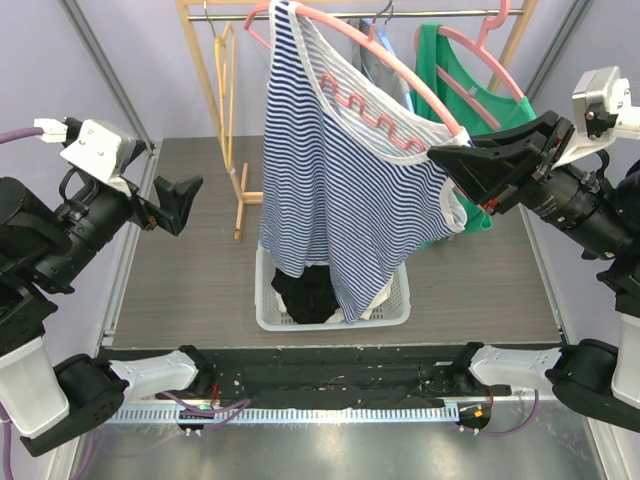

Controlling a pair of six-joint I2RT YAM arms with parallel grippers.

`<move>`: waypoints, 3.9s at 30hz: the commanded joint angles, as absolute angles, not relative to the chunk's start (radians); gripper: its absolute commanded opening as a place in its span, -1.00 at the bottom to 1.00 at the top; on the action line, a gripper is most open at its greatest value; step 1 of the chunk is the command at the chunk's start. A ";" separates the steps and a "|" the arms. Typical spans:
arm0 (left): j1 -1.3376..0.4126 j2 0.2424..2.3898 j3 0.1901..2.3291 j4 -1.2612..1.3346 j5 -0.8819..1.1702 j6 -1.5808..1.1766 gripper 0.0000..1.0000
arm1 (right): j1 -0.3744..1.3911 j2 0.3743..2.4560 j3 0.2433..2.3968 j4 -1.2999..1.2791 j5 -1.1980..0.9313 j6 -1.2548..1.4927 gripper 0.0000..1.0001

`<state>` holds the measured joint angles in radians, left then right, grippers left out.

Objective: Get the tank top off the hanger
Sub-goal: Pick up the hanger from the clothesline, then remove the tank top from the hanger.

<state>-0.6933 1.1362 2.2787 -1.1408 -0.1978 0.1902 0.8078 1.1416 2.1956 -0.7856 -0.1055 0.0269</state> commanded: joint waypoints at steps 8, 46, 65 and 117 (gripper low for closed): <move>-0.689 1.002 2.095 -0.933 0.096 0.276 0.99 | 0.805 1.160 2.175 -0.903 -0.353 -0.044 -0.99; -0.689 1.201 2.073 -1.313 0.725 0.505 0.39 | 0.807 0.999 1.859 -0.951 -0.572 -0.112 -0.98; -0.689 1.146 2.042 -1.235 0.673 0.499 -0.63 | 0.805 0.965 1.790 -0.919 -0.449 -0.137 -0.99; -0.706 1.042 1.819 -0.793 0.166 0.597 -1.00 | 0.805 0.787 1.256 -0.330 0.092 0.456 0.47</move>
<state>-0.7029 1.0706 1.7905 -0.8867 0.1646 0.6033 0.8074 0.8150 1.2602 -0.4095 0.0357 0.4385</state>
